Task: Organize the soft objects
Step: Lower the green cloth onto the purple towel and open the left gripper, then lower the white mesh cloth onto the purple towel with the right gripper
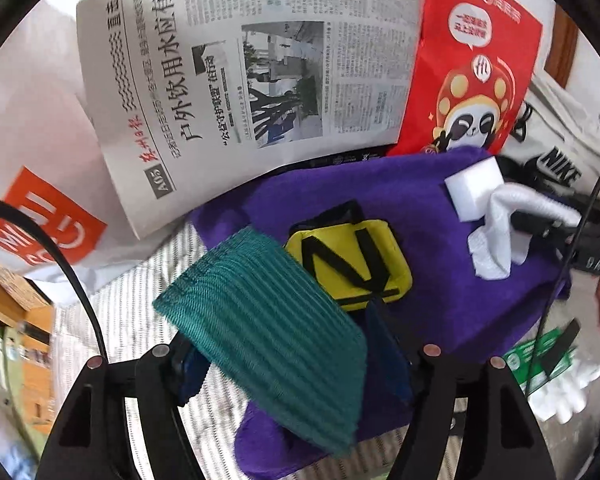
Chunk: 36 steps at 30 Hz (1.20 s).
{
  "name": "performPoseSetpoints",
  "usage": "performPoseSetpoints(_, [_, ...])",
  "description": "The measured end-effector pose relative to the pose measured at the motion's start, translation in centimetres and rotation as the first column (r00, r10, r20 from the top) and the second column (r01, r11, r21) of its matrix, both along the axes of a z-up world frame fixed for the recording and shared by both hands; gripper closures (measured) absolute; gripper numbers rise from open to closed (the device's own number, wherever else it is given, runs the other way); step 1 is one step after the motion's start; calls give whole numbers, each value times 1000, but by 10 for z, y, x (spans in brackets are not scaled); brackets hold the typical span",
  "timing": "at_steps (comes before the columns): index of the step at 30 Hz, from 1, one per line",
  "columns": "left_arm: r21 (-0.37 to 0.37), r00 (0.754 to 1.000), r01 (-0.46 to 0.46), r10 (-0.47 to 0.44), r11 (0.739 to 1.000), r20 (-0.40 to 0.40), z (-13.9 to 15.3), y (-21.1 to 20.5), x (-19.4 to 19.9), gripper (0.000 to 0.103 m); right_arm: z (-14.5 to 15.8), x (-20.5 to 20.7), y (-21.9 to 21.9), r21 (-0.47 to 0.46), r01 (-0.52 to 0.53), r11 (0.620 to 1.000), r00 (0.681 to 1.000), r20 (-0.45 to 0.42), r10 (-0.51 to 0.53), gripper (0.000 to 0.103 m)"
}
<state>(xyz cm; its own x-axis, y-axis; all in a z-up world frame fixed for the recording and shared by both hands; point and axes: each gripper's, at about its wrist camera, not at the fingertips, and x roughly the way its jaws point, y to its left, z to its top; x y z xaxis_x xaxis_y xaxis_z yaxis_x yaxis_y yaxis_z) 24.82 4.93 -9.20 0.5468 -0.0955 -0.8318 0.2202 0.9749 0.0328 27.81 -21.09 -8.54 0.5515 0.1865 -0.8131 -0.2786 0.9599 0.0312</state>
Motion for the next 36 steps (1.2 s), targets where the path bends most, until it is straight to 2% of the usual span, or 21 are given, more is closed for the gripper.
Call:
performPoseSetpoints(4, [-17,1000,7,-7,1000,4,4,0,-2,33,3,-4,-1,-2,-3,1000,1000,6,3,38])
performPoseSetpoints(10, [1,1000,-24,24,1000,15,9,8,-3,33,5,-9,-4,-25,-3,1000,1000,16,4,38])
performPoseSetpoints(16, [57,999,-44,43,997,5,3,17,-14,33,5,-14,-9,-30,9,1000,1000,15,-8,38])
performPoseSetpoints(20, [67,998,-65,66,996,-4,1,26,-17,32,7,-17,-9,-38,2,999,1000,26,-1,38])
performPoseSetpoints(31, [43,996,-90,90,995,4,8,42,-38,32,17,-29,-20,0,43,999,998,44,-43,34])
performPoseSetpoints(36, [-40,996,-89,89,995,7,16,48,-57,32,26,-44,-25,8,55,998,996,71,-55,29])
